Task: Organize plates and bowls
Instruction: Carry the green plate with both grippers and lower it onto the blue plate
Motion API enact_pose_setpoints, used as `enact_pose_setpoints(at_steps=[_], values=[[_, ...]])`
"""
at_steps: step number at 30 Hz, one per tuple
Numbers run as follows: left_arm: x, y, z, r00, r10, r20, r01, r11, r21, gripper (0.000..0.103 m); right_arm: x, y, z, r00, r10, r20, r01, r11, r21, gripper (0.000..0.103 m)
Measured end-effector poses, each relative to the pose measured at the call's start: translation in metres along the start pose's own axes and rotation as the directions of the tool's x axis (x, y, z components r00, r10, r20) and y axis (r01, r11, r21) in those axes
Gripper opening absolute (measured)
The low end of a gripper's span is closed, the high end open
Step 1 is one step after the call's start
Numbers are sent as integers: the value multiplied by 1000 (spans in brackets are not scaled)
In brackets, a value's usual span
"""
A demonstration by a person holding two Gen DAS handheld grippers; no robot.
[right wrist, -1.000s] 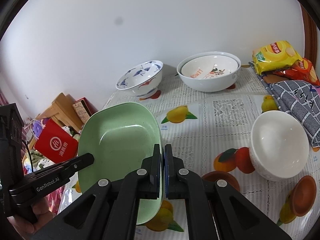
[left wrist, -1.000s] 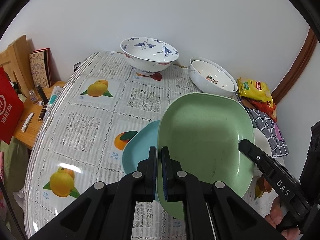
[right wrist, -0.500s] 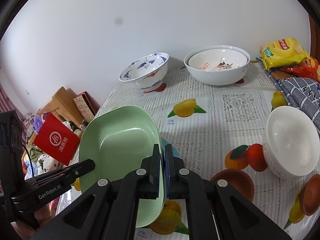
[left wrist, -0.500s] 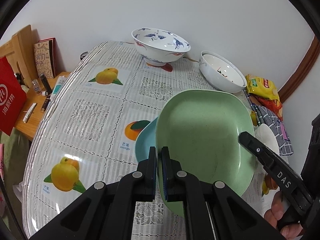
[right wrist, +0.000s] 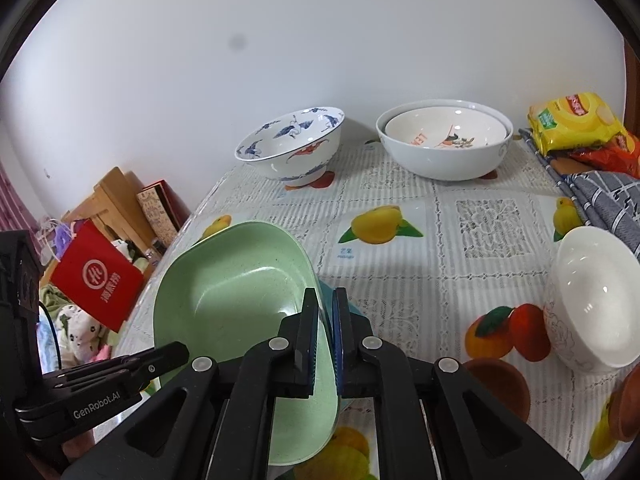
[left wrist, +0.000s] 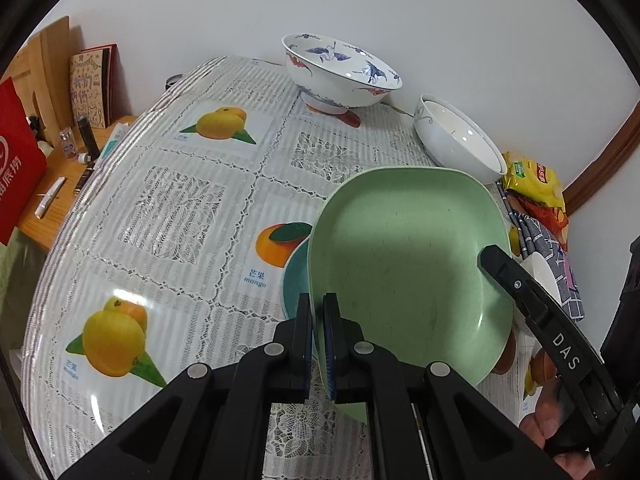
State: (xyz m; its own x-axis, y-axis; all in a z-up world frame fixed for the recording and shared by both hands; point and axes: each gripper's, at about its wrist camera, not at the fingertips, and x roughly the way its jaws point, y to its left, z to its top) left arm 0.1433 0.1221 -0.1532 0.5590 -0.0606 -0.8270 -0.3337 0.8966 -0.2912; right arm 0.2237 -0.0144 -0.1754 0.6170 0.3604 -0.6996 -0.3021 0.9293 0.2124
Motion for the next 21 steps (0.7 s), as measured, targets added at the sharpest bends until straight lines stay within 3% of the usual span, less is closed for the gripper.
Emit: enact_pose_setpoints(at_steps=[13, 19, 21], values=[[18, 3, -3, 1000, 2, -17, -2, 1000, -27, 6, 24, -6, -3, 998, -35, -52, 36, 999, 26, 12], [18, 0, -4, 1000, 31, -2, -31, 999, -25, 6, 17, -6, -3, 998, -14, -65, 16, 1000, 24, 22], [18, 1, -3, 999, 32, -1, -32, 999, -27, 6, 9, -6, -2, 997, -5, -75, 6, 1000, 14, 37]])
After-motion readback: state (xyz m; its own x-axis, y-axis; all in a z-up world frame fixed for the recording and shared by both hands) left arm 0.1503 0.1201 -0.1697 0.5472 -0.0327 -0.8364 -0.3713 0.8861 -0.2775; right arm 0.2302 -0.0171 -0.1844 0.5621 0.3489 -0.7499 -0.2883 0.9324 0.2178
